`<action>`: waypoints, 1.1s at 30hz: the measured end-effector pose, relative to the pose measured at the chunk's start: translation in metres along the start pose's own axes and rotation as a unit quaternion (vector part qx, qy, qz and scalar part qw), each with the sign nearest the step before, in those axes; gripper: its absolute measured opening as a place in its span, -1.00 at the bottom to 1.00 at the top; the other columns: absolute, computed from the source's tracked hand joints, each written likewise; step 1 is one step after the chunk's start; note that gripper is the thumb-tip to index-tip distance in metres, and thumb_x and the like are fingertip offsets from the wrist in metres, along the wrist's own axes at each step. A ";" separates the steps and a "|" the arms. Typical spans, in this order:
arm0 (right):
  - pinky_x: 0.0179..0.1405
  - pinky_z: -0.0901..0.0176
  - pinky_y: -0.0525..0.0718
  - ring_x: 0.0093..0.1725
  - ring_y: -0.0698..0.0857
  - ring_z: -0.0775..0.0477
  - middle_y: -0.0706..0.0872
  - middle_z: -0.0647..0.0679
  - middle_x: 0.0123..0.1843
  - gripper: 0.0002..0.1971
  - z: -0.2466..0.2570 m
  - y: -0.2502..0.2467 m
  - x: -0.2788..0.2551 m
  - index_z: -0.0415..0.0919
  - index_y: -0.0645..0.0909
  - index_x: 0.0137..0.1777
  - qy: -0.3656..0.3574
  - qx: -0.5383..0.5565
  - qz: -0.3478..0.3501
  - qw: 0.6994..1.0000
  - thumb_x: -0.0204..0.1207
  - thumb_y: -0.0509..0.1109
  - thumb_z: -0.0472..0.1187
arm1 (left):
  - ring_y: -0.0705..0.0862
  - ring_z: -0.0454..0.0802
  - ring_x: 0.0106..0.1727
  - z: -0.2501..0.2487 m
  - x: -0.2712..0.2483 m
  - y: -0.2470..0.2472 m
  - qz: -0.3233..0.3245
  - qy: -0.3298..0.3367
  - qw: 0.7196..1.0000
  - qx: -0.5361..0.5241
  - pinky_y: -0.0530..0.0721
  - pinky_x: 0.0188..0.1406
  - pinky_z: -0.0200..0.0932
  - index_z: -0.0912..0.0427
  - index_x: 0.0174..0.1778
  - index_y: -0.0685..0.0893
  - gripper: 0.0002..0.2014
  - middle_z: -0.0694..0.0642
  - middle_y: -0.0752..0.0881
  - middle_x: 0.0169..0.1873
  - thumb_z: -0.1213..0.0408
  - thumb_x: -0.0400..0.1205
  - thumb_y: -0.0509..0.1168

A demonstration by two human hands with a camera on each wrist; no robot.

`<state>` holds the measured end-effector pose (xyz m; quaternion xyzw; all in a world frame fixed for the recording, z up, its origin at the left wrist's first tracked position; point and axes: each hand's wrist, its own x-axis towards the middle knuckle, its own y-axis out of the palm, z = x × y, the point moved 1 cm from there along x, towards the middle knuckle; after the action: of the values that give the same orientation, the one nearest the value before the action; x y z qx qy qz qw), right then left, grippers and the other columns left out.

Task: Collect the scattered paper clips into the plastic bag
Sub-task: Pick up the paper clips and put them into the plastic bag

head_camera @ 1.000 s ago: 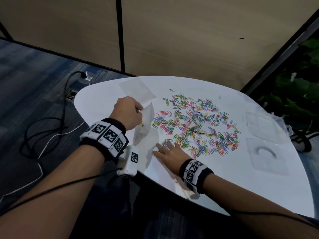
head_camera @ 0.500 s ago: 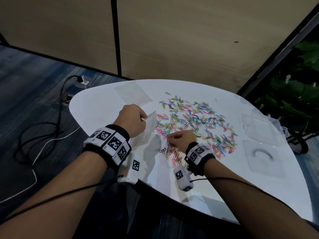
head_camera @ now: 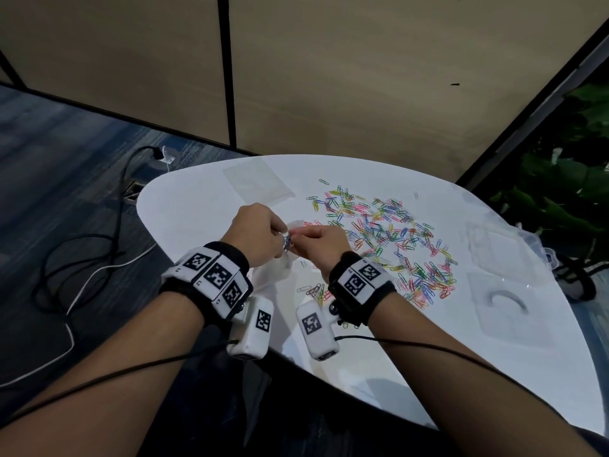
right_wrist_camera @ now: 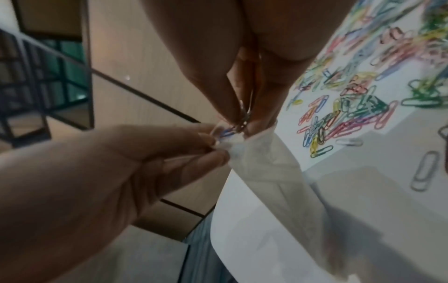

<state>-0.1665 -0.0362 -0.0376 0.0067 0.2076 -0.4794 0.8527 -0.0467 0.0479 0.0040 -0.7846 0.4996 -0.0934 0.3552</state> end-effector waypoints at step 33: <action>0.14 -0.22 0.66 0.38 0.50 -0.43 0.37 -0.32 0.54 -0.46 -0.122 -0.070 -0.015 -0.28 0.32 0.56 -0.191 -0.709 0.180 0.654 0.56 0.19 -0.45 | 0.84 0.16 0.02 -0.006 0.002 0.003 0.012 -0.022 0.999 0.027 0.80 0.21 0.04 0.27 0.19 0.82 -0.70 0.20 0.83 0.03 0.48 0.56 0.36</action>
<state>-0.2732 -0.0363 -0.1304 -0.6545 0.3119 -0.0144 0.6886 -0.0510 0.0426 0.0066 -0.7705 0.4984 -0.0854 0.3881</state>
